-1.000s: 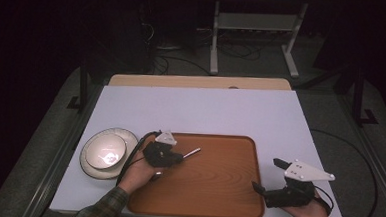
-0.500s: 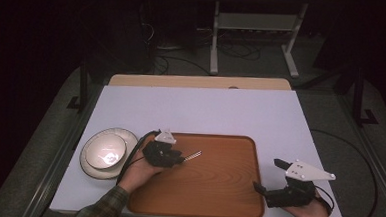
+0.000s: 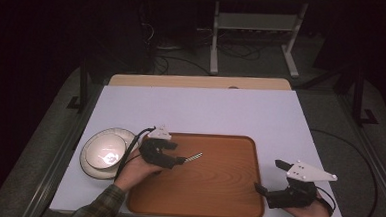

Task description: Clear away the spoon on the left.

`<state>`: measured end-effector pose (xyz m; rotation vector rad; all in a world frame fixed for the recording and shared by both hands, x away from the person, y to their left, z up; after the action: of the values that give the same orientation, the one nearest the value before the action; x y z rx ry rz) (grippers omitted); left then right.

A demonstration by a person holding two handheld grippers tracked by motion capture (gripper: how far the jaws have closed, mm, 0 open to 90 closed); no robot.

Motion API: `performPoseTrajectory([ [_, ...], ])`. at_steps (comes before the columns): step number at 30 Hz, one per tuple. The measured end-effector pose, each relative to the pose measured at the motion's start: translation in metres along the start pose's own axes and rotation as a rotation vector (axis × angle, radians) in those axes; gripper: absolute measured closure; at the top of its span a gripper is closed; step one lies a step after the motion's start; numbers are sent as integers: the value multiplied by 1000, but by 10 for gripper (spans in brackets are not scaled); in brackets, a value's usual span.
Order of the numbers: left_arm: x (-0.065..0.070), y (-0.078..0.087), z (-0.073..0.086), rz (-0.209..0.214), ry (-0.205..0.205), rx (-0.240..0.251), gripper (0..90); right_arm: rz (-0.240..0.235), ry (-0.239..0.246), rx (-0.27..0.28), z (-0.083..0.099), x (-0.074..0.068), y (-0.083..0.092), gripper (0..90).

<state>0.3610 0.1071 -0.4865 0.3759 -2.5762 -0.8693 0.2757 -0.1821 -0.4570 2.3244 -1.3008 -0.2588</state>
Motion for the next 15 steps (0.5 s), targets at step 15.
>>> performPoseTrajectory([
  [15, 22, 48, -4, -2, -35, 113, 183, 11, 1, 0, -1, -1, 1, 0],
])
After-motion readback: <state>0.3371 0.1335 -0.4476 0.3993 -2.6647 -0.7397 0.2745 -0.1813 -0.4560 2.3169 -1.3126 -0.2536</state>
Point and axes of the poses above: each handheld gripper's, and its own axes: y roughly backward along the jaws, z roughly out of its underside, x roughly to its right, the point moved 9 cm from there along -y, roughly forward along the jaws, and after that the axes turned 12 degrees about z, right-handed, at the moved point
